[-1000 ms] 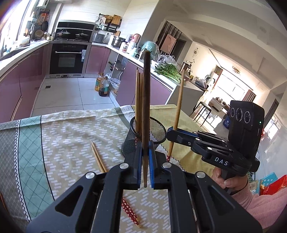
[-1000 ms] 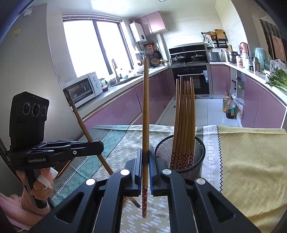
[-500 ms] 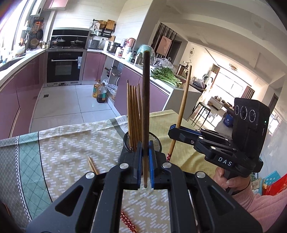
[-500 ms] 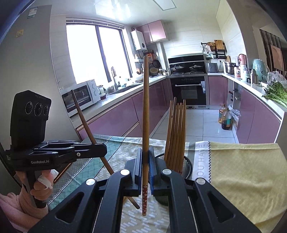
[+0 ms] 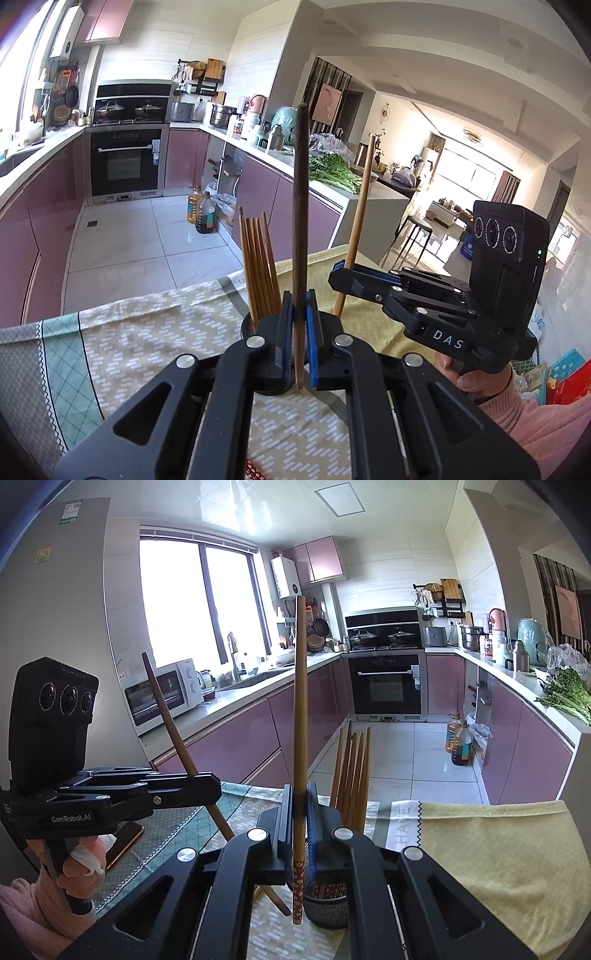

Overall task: Organize utensils
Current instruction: 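Lift both chopsticks upright, carry them over the mesh cup and lower them in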

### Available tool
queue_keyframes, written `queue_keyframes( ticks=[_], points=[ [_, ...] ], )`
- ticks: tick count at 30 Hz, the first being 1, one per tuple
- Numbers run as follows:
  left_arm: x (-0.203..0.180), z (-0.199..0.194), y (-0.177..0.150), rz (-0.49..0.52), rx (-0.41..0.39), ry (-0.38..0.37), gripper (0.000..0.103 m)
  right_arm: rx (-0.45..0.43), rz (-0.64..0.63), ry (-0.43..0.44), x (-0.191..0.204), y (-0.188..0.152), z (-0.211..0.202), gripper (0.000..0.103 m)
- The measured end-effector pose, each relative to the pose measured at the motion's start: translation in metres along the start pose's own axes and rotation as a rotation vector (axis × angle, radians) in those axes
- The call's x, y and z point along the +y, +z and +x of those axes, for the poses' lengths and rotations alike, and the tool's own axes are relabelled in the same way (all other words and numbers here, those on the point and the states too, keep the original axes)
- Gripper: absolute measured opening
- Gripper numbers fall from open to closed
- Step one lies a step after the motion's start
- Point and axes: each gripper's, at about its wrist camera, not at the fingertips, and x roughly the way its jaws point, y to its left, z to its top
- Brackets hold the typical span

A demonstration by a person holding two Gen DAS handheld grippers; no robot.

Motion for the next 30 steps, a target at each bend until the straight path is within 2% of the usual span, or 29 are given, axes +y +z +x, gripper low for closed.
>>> queue_keyframes(
  ticks=[15,21,30],
  points=[
    [-0.006,0.006,0.027,0.041,-0.048,0.049,0.007,-0.027,-0.006,-0.026,-0.007,0.017,0.016,0.006],
    [-0.006,0.025,0.023,0.046,-0.004,0.087,0.007,0.004,0.011,-0.046,-0.011,0.01,0.035,0.006],
    [-0.005,0.045,0.009,0.083,0.085,0.086,0.007,0.078,0.036,-0.062,-0.015,-0.008,0.059,0.006]
  ],
)
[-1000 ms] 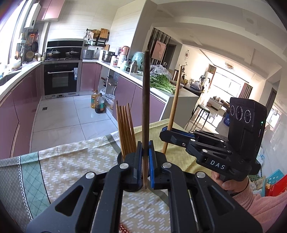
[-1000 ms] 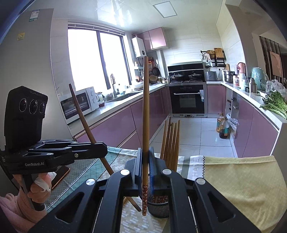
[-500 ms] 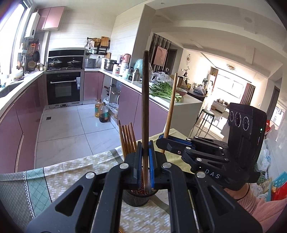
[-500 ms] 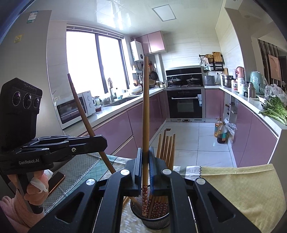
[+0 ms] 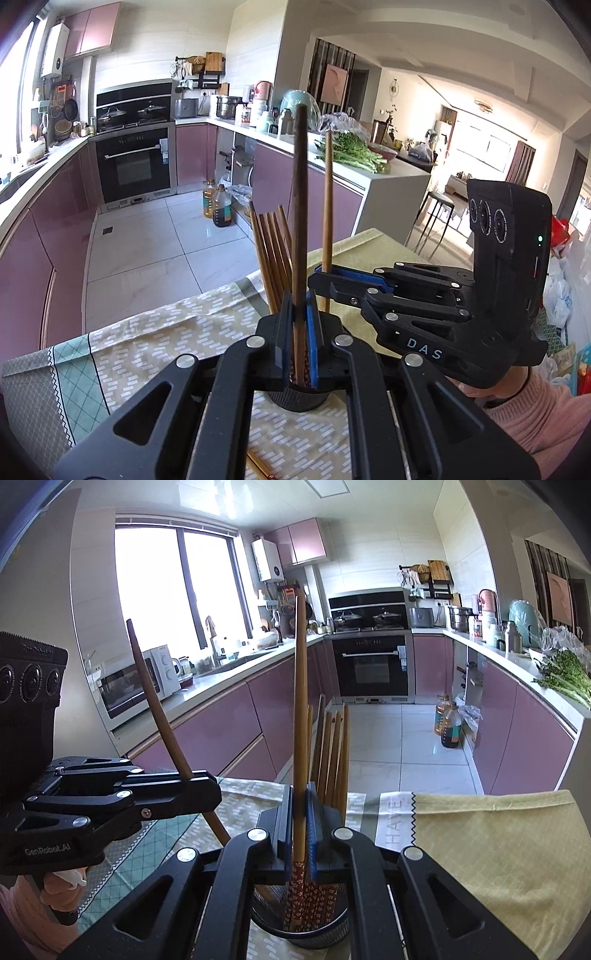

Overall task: Organize utensils
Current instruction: 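Lift both chopsticks upright, carry them over the mesh cup and lower them in, then open both tools to drop the chopsticks into the cup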

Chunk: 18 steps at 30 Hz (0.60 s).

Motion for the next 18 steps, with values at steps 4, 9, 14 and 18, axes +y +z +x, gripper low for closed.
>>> queue_keyframes(
  ticks=[4,9,14,18],
  points=[
    [-0.002,0.008,-0.005,0.021,0.039,-0.001,0.007,0.034,0.003,0.003,0.002,-0.008,0.007,0.006],
    [-0.001,0.021,-0.007,0.038,0.091,-0.005,0.007,0.063,0.02,0.005,0.001,-0.014,0.014,0.006],
    [0.004,0.034,-0.008,0.022,0.13,-0.003,0.007,0.095,0.025,0.0,0.001,-0.02,0.022,0.006],
    [0.009,0.046,-0.009,0.008,0.148,0.006,0.007,0.118,0.034,-0.008,-0.002,-0.023,0.03,0.006]
  ],
)
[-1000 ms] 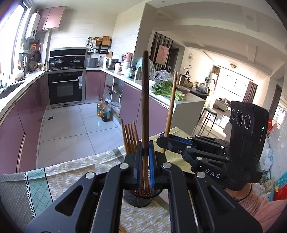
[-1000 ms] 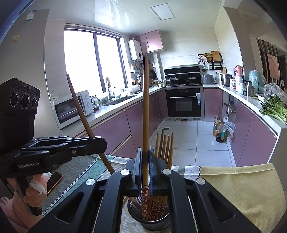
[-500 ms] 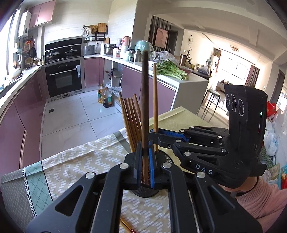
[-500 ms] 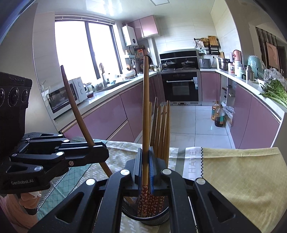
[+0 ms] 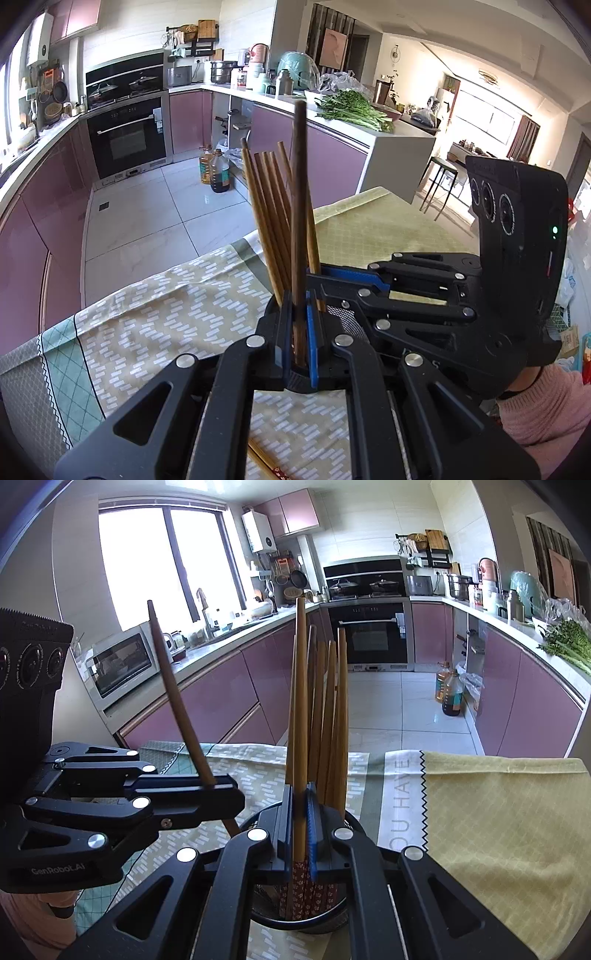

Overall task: Organize utensils
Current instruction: 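Open both tools to drop the chopsticks into the cup, then move both open tools back to the last two chopsticks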

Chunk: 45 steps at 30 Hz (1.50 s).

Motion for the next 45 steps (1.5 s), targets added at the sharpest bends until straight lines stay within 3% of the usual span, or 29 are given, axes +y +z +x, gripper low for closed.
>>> queue_keyframes(
  ticks=[13,18,23,27,31,33,36,45],
  points=[
    [0.009,0.014,-0.007,-0.026,0.006,0.032,0.014,-0.01,0.008,-0.011,0.001,-0.003,-0.007,0.008],
    [0.014,-0.007,-0.021,-0.048,-0.054,0.054,0.023,-0.033,-0.003,0.009,0.005,-0.009,-0.022,0.012],
    [0.017,-0.047,-0.048,-0.075,-0.18,0.11,0.037,-0.055,-0.048,0.065,0.02,-0.018,-0.041,0.024],
    [0.025,-0.066,-0.075,-0.119,-0.216,0.156,0.042,-0.034,-0.1,0.122,0.039,-0.035,-0.047,0.034],
    [0.033,-0.069,-0.103,-0.161,-0.188,0.204,0.06,0.04,-0.105,0.167,0.053,-0.057,-0.033,0.038],
    [0.035,-0.067,-0.116,-0.163,-0.164,0.232,0.06,0.087,-0.102,0.176,0.058,-0.068,-0.02,0.04],
    [0.036,-0.062,-0.133,-0.169,-0.132,0.27,0.072,0.164,-0.088,0.183,0.065,-0.084,0.0,0.04],
    [0.049,-0.052,-0.167,-0.253,-0.04,0.267,0.077,0.24,-0.086,0.149,0.078,-0.105,0.026,0.04]
  ],
)
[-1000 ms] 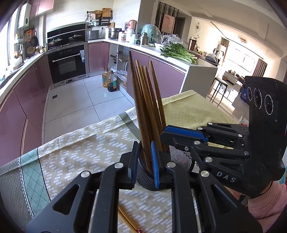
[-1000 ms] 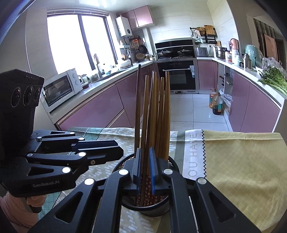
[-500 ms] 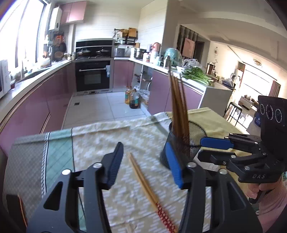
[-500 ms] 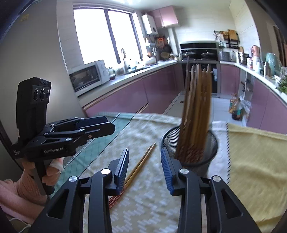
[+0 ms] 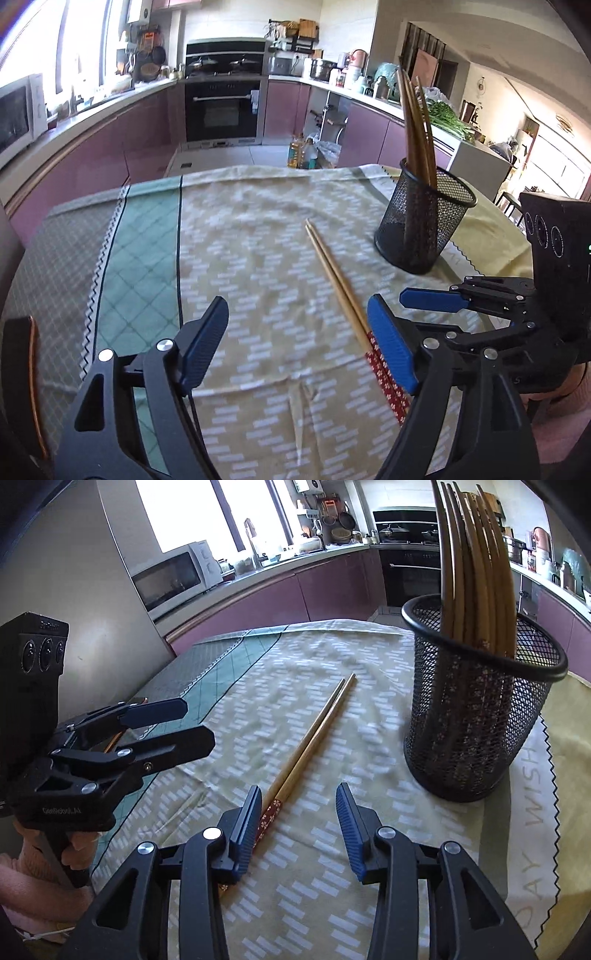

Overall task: Organize utensils
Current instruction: 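Move both open tools back to the last two chopsticks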

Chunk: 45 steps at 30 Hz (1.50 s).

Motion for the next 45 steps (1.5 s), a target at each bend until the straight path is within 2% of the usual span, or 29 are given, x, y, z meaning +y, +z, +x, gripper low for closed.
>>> queue_keyframes(
  ticks=[9,18,26,34,39,45],
  points=[
    [0.006,0.005,-0.007,-0.026,0.036,0.009,0.078,0.012,-0.02,-0.036,0.005,-0.001,0.001,0.04],
    [0.006,0.006,-0.008,-0.026,0.03,0.008,0.077,0.041,-0.039,-0.067,0.014,0.001,0.012,0.04],
    [0.009,0.009,-0.009,-0.033,0.041,0.002,0.07,0.041,-0.029,-0.074,0.011,-0.001,0.011,0.033],
    [0.003,0.013,-0.008,-0.005,0.053,-0.005,0.066,0.048,0.024,-0.041,0.001,-0.004,0.006,0.026],
    [-0.009,0.019,-0.009,0.042,0.073,-0.031,0.063,0.052,0.054,-0.019,-0.006,-0.004,0.003,0.025],
    [-0.021,0.032,-0.011,0.083,0.12,-0.079,0.054,0.056,0.064,-0.013,-0.012,-0.004,0.001,0.025]
  ],
)
